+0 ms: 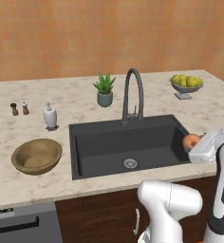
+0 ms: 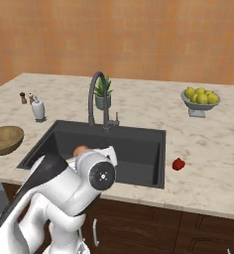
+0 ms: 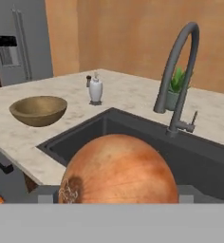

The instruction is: Pick the onion from the sink and place it in the bowl. Then pick the bowl and place it in the microwave. Then close the microwave door and press the start button.

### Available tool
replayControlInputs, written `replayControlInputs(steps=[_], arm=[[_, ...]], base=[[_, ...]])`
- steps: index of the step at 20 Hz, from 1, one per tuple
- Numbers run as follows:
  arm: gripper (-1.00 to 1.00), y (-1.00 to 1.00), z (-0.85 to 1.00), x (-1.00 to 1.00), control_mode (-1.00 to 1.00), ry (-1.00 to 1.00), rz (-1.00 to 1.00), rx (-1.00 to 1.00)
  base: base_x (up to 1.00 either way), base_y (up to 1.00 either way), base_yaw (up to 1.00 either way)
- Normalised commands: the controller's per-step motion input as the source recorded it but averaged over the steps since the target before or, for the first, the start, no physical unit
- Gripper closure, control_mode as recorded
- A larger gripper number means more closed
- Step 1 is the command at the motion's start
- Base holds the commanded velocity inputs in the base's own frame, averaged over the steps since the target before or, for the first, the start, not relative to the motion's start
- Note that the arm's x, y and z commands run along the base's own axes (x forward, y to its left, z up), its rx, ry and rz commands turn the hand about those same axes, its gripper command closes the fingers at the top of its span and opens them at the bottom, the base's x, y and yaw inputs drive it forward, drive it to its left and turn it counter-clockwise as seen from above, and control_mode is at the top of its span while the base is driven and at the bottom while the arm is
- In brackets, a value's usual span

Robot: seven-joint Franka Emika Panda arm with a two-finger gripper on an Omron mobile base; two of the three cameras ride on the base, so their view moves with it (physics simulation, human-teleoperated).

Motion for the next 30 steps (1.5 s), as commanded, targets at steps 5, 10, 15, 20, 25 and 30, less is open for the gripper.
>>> replayControlInputs(steps=[5, 10, 15, 20, 25, 30], arm=[[1.00, 0.41, 0.91, -0.83, -1.00, 0.14, -0.04, -0.05], [1.00, 0.55, 0.51, -0.63, -1.00, 0.20, -0.05, -0.05], [1.00, 0.77, 0.20, -0.36, -1.00, 0.21, -0.03, -0.07], [1.00, 0.93, 0.08, -0.21, -1.00, 0.19, -0.05, -0.08], [1.00, 1.00, 0.01, 0.00, -1.00, 0.16, -0.05, -0.09], [1.00, 0.98, 0.01, 0.07, -1.00, 0.12, -0.02, -0.08]], base=[[0.00, 0.00, 0.00], [0.00, 0.00, 0.00], [0.00, 0.00, 0.00], [0.00, 0.00, 0.00], [0.00, 0.00, 0.00], [0.00, 0.00, 0.00]])
